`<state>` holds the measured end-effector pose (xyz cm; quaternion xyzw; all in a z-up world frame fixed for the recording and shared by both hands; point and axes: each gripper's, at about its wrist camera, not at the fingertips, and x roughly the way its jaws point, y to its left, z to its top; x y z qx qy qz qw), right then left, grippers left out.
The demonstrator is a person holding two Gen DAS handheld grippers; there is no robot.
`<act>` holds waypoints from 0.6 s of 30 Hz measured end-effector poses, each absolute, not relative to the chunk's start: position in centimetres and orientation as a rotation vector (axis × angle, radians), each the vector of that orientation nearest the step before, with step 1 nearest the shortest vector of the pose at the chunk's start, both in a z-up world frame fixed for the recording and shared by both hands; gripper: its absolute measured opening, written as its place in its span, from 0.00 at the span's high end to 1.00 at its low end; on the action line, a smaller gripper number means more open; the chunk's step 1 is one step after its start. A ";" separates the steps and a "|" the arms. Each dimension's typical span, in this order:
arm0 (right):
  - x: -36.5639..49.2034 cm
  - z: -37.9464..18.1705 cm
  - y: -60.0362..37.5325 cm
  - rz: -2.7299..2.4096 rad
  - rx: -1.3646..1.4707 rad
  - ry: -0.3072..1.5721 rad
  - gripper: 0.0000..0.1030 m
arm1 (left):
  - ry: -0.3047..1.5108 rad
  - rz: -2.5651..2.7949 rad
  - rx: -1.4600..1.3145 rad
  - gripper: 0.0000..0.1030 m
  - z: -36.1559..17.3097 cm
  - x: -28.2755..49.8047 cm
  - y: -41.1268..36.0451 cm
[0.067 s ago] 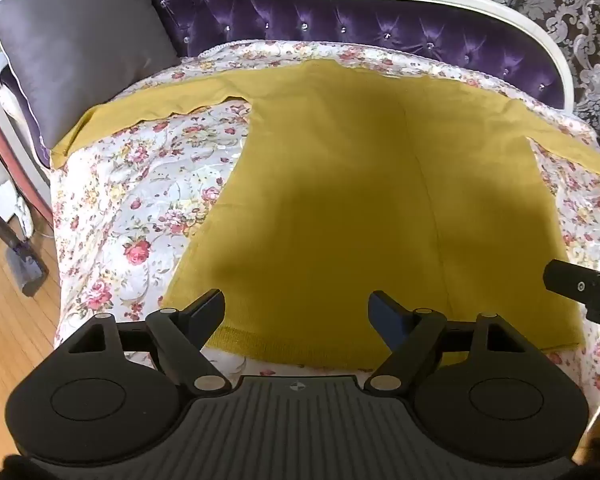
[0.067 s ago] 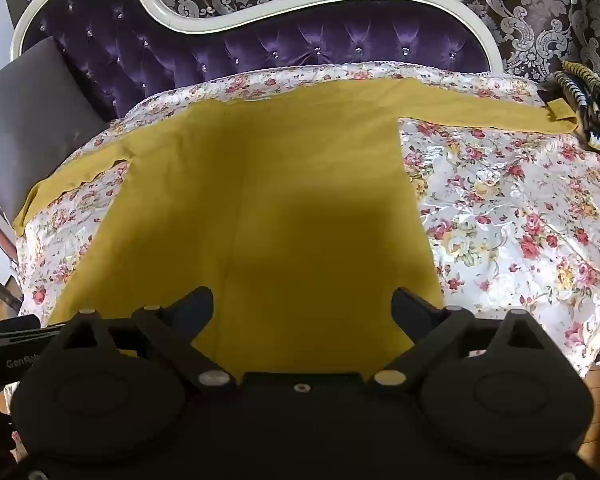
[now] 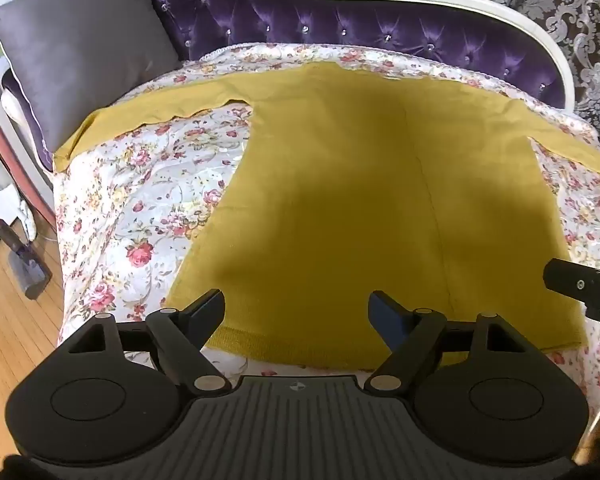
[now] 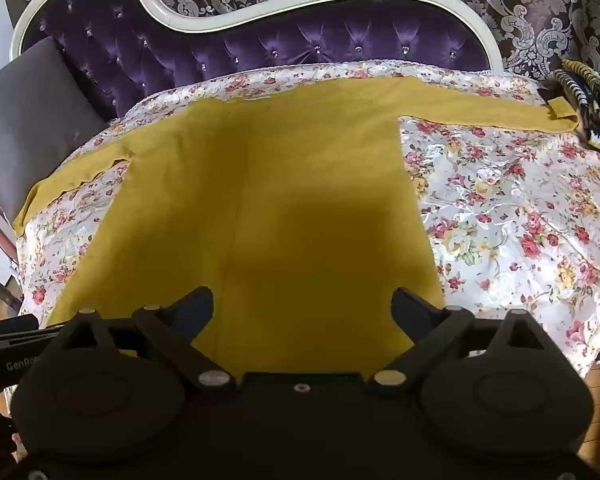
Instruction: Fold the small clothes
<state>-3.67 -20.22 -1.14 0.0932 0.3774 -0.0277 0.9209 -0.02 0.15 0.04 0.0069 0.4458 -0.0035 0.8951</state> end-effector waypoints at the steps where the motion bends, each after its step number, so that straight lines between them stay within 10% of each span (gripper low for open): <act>1: -3.7 -1.1 -20.1 -0.058 0.193 0.776 0.06 | 0.923 -0.011 0.014 0.24 0.1 0.0 0.3; 18: -3.1 -1.3 -19.3 -0.055 0.151 0.811 0.06 | 0.913 -0.002 0.050 0.24 0.1 -0.5 -0.7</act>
